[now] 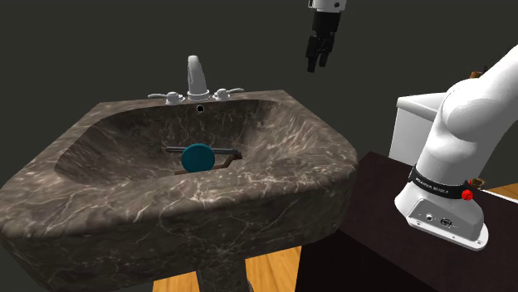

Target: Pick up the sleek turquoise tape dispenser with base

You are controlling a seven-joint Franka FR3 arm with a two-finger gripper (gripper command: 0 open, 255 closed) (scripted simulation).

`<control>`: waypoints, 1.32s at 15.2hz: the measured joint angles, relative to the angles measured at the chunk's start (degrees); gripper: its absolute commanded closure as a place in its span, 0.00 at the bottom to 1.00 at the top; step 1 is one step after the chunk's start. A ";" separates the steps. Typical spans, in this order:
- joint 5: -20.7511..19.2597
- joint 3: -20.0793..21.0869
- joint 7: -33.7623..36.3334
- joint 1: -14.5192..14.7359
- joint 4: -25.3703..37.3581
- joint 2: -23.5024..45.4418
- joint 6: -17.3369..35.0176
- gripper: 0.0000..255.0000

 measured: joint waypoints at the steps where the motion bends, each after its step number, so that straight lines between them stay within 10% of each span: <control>1: 0.31 0.22 -0.66 0.67 0.12 1.39 1.37 0.00; 20: 4.45 7.24 -12.65 11.70 14.40 31.44 19.11 0.00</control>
